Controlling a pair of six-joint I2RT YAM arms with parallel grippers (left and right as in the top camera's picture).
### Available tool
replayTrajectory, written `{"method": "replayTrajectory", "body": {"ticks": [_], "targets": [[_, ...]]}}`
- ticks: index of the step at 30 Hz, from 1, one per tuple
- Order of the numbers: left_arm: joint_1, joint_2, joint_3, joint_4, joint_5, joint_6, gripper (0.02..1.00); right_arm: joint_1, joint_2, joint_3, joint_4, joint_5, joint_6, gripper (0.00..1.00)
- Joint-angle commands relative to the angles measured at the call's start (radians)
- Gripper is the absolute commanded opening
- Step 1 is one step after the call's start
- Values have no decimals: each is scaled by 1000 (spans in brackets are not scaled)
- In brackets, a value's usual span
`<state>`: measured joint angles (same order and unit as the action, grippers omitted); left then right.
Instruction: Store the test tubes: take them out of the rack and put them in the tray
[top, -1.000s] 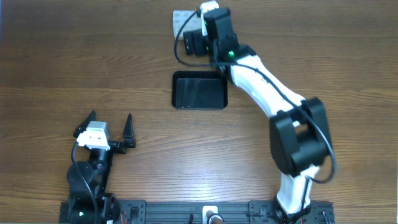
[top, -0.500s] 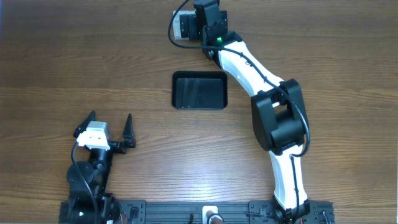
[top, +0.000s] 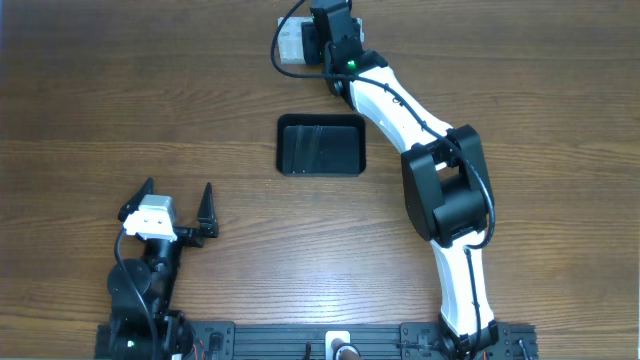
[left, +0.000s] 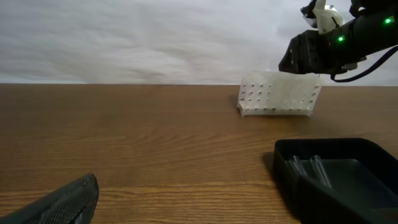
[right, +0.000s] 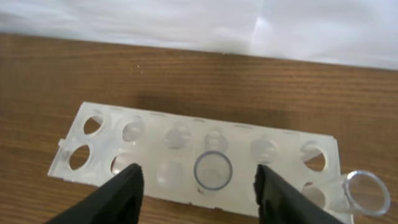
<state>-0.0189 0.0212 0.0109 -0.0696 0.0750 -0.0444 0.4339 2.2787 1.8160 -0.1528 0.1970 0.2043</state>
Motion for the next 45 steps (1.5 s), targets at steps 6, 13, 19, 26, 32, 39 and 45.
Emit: {"method": "replayTrajectory", "body": {"ticks": [6,13,19,26,32,39,45], "targets": [[6,-9,-5,-3,3,18,1000,2,16,28,3,23,-30,432],[6,-9,-5,-3,3,18,998,2,16,28,3,41,-38,343],[6,-9,-5,-3,3,18,1000,2,17,28,3,41,-43,292],[6,-9,-5,-2,3,18,998,0,21,28,14,40,-56,251],[6,-9,-5,-3,3,18,1000,1,24,28,16,40,-56,218],[6,-9,-5,-3,3,18,998,1,26,28,14,40,-56,172],[6,-9,-5,-3,3,18,1000,0,26,28,14,42,-56,126]]}}
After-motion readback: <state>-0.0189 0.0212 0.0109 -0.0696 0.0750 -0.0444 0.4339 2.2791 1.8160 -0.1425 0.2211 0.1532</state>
